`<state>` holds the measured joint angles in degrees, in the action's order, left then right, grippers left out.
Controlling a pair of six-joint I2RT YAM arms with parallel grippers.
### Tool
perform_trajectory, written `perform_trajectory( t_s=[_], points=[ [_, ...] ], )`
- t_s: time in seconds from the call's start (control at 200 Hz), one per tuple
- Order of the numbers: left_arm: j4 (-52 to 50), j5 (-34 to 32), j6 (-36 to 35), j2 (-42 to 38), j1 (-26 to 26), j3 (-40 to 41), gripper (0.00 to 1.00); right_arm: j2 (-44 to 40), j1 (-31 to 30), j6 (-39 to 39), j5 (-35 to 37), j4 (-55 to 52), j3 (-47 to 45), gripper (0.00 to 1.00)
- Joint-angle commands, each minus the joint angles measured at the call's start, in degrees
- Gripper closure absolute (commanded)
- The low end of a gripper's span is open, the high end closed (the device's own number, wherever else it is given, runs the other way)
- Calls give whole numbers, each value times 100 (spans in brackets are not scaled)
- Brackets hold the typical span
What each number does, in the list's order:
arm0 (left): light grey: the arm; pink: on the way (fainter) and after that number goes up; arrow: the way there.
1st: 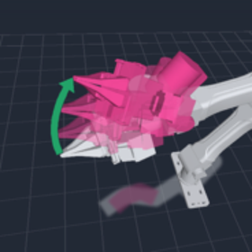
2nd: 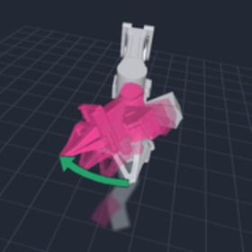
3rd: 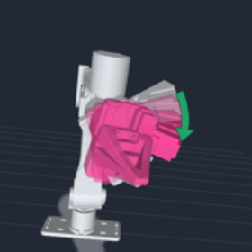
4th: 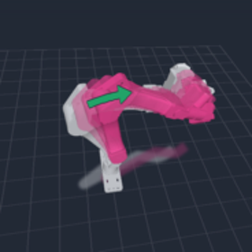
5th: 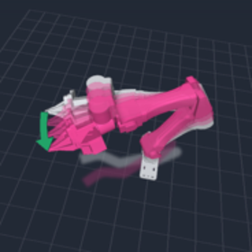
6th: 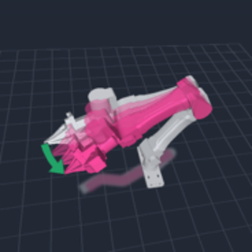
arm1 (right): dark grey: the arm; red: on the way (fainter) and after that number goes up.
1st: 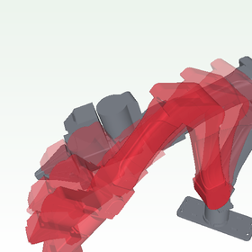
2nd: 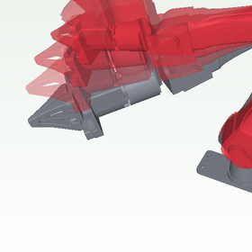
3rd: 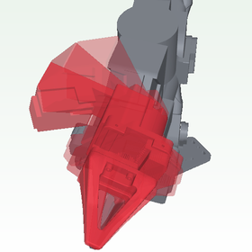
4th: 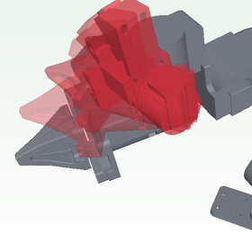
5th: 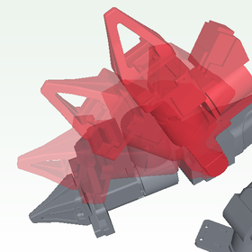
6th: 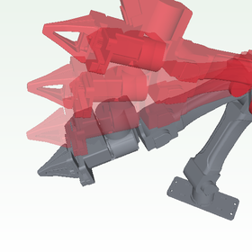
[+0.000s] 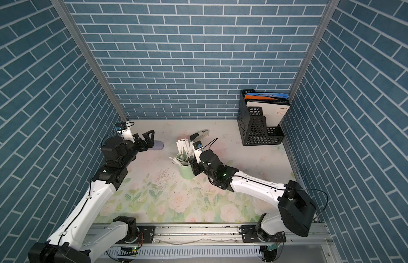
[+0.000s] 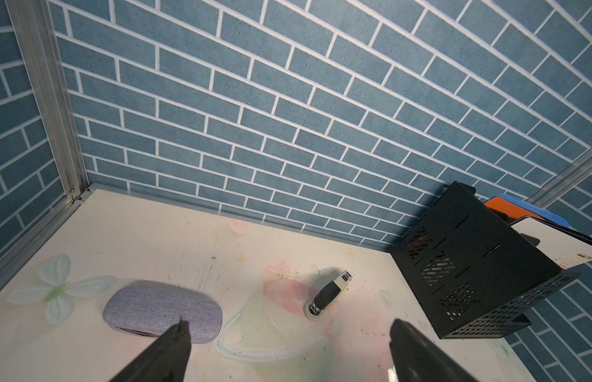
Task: Take the straws out of the storage container
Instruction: Pick up the straw from the container.
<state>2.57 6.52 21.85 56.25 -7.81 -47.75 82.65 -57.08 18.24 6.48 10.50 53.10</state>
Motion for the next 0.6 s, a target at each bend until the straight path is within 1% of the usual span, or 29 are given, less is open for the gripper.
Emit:
perform_trajectory(
  t_s=[0.0,0.15,0.385,0.595],
  points=[
    [-81,1,13,24,-18,-2,0,198,-57,153,172,261,254,63],
    [-90,-1,4,-26,-18,2,0,351,-58,189,330,308,328,65],
    [-81,-24,-13,-93,-18,2,0,556,-57,154,506,104,563,66],
    [-70,-22,-18,-105,-20,2,1,671,-10,127,603,126,626,68]
  ],
)
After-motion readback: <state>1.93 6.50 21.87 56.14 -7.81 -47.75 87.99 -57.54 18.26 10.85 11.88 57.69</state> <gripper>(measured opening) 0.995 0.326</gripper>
